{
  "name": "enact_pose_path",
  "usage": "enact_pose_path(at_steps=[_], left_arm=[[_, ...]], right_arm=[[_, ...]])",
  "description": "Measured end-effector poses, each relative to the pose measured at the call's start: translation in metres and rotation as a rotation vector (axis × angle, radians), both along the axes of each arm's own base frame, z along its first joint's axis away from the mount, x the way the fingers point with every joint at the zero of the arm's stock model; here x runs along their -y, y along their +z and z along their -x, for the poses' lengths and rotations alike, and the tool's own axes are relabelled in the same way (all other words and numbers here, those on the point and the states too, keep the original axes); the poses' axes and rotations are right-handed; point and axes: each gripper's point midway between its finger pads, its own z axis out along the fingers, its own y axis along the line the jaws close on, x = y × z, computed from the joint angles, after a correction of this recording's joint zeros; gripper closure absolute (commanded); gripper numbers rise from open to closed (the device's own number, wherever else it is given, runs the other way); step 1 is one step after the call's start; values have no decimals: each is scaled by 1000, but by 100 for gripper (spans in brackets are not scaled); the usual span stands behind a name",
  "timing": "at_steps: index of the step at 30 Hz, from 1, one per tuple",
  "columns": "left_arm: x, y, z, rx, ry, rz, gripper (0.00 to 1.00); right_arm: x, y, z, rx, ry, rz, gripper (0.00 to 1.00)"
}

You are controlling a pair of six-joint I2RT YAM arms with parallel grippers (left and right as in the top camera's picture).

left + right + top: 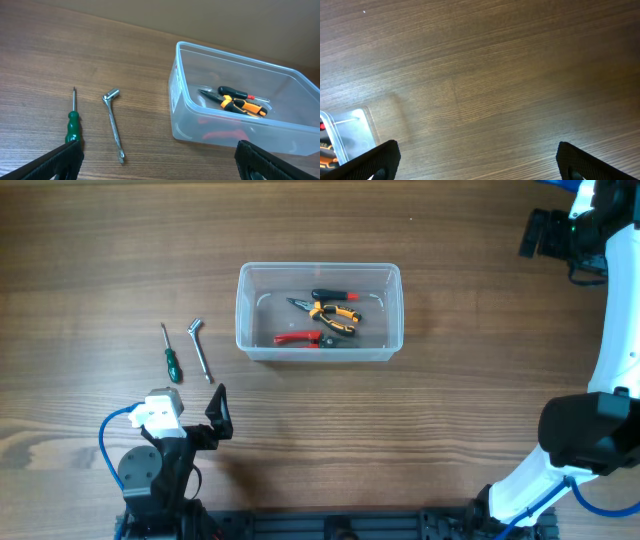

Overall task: Pack container
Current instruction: 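Raise the right arm away from the container, then move the left gripper to the silver socket wrench and grasp it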

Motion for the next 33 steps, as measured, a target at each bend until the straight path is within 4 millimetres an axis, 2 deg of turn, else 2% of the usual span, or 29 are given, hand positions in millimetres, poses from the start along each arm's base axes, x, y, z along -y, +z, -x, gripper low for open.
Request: enact_pose_path(at_steps=[19, 23, 27, 31, 33], left_arm=[[0, -1, 0, -5, 0, 0, 0], [2, -14, 5, -58, -6, 7, 0], [4, 7, -2, 20, 2, 84, 1], [-3, 13, -3, 23, 85, 236, 1], [-5, 19, -1, 11, 102, 255, 1]], right_arm=[[0, 0, 0, 0, 0, 0, 0], [0, 0, 0, 0, 0, 0, 0], [0, 0, 0, 0, 0, 0, 0], [0, 0, 0, 0, 0, 0, 0], [0, 0, 0, 0, 0, 0, 0]])
